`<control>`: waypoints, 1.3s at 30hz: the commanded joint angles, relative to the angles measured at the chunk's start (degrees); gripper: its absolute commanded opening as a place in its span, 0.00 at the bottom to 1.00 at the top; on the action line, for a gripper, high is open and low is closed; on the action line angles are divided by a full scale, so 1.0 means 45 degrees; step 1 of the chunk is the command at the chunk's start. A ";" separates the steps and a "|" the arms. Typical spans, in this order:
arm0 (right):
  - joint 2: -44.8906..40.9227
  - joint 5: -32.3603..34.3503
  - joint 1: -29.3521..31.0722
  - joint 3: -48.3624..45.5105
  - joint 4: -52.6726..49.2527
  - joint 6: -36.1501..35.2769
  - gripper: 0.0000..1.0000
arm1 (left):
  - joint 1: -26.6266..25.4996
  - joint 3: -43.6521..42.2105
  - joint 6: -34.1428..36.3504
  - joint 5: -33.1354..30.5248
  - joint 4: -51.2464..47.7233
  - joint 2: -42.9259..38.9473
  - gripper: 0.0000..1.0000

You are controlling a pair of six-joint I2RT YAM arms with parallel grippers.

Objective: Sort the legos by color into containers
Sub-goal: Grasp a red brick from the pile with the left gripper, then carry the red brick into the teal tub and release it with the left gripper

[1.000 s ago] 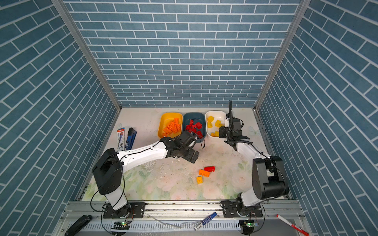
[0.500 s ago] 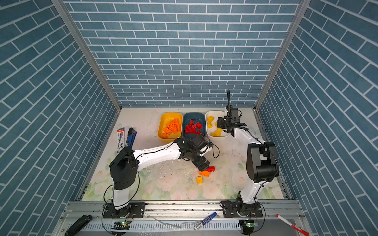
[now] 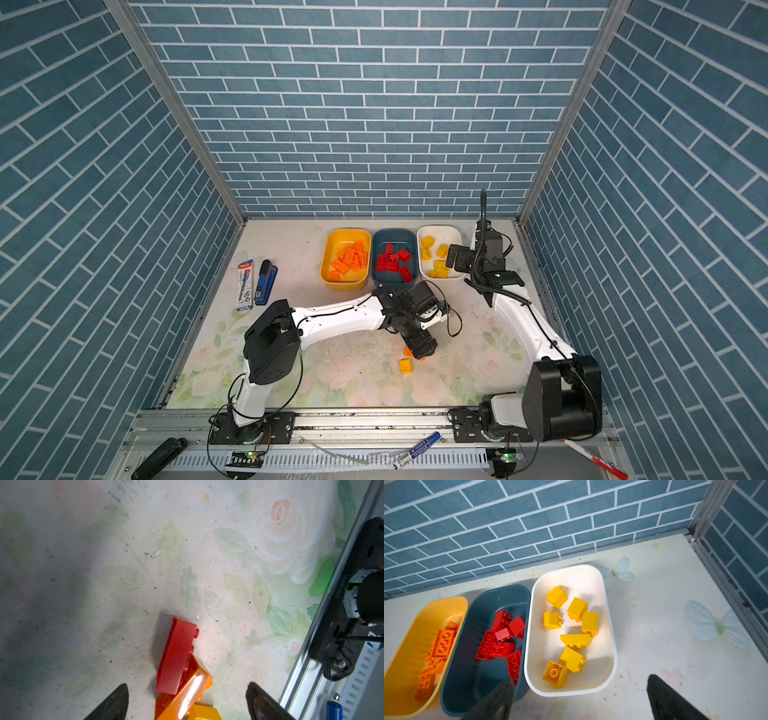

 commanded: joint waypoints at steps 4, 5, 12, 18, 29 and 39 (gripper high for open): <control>-0.1731 0.0603 -0.0019 -0.1474 -0.0828 0.0699 0.99 | -0.0110 0.1017 0.0396 -0.1131 -0.0771 0.1038 0.79; -0.1985 0.0508 -0.0015 -0.1682 -0.0746 0.0787 0.99 | -0.0099 0.1176 0.0415 -0.1208 -0.0776 0.1182 0.78; -0.3143 -0.0295 -0.0023 -0.2543 0.0246 0.0847 0.98 | -0.0099 0.2248 0.0566 -0.0706 -0.1087 0.2247 0.69; -0.3333 -0.0185 -0.0025 -0.2504 0.0094 0.0562 0.98 | -0.0111 0.2782 0.0630 -0.0444 -0.1295 0.2940 0.61; -0.3275 -0.0195 -0.0014 -0.2506 -0.0163 0.0639 0.99 | -0.0080 0.2560 0.0157 -0.1269 -0.0761 0.3019 0.36; -0.3235 -0.1082 -0.0010 -0.2682 0.0166 0.0541 0.98 | 0.0749 0.0914 -0.0932 -0.1220 0.1120 0.1267 0.25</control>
